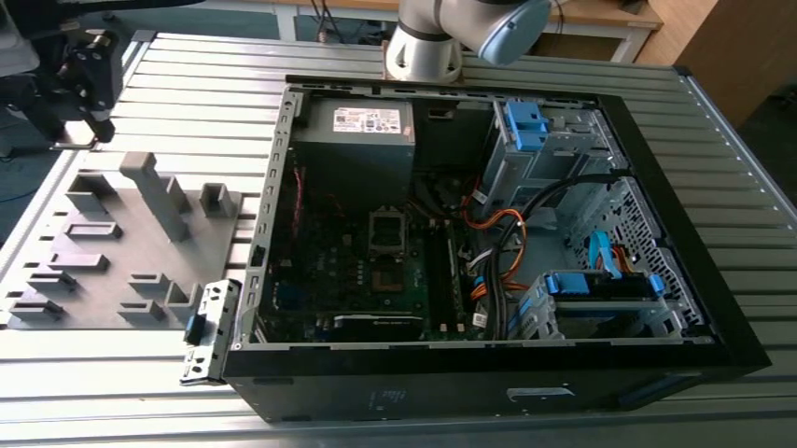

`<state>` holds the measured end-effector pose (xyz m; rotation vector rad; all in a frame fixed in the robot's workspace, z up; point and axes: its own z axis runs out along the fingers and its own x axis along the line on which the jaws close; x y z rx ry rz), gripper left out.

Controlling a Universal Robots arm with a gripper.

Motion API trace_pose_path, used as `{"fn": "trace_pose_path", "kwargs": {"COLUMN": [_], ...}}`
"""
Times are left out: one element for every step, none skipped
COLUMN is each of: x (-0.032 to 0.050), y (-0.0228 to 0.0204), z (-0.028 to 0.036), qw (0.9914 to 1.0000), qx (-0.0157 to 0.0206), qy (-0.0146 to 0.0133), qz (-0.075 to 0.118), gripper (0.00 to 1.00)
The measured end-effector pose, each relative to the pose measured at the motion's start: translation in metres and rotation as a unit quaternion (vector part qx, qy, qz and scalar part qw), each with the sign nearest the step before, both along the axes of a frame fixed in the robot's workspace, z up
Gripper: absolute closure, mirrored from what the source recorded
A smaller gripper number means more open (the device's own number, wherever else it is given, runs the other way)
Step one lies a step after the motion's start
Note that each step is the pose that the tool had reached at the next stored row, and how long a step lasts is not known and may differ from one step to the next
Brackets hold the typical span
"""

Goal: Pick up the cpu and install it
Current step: 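Pick up the cpu and move it towards the insertion slot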

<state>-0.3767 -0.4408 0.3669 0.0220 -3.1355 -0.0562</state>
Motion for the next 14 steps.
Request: {"fn": "trace_pose_path", "kwargs": {"x": [0.0025, 0.0045, 0.0062, 0.0074, 0.0087, 0.0102, 0.0119, 0.0138, 0.0156, 0.0172, 0.0184, 0.0196, 0.0205, 0.0217], "y": [0.0, 0.0, 0.0, 0.0, 0.0, 0.0, 0.0, 0.0, 0.0, 0.0, 0.0, 0.0, 0.0, 0.0], "z": [0.0, 0.0, -0.0001, -0.0001, -0.0001, -0.0001, -0.0001, -0.0001, -0.0001, -0.0001, -0.0001, -0.0001, -0.0001, -0.0001], "qw": [1.0, 1.0, 1.0, 1.0, 1.0, 1.0, 1.0, 1.0, 1.0, 1.0, 1.0, 1.0, 1.0, 1.0], "qx": [0.0001, 0.0001, 0.0001, 0.0001, 0.0001, 0.0001, 0.0001, 0.0001, 0.0002, 0.0002, 0.0002, 0.0002, 0.0002, 0.0002], "qy": [0.0, 0.0, 0.0, 0.0, 0.0, 0.0, 0.0, 0.0, -0.0001, 0.0, 0.0, 0.0, 0.0, 0.0], "qz": [0.0, 0.0, 0.001, 0.001, 0.001, 0.001, 0.001, 0.001, 0.001, 0.001, 0.001, 0.001, 0.001, 0.001], "gripper": [0.53, 0.53, 0.53, 0.53, 0.53, 0.53, 0.53, 0.53, 0.53, 0.53, 0.53, 0.53, 0.53, 0.53]}}
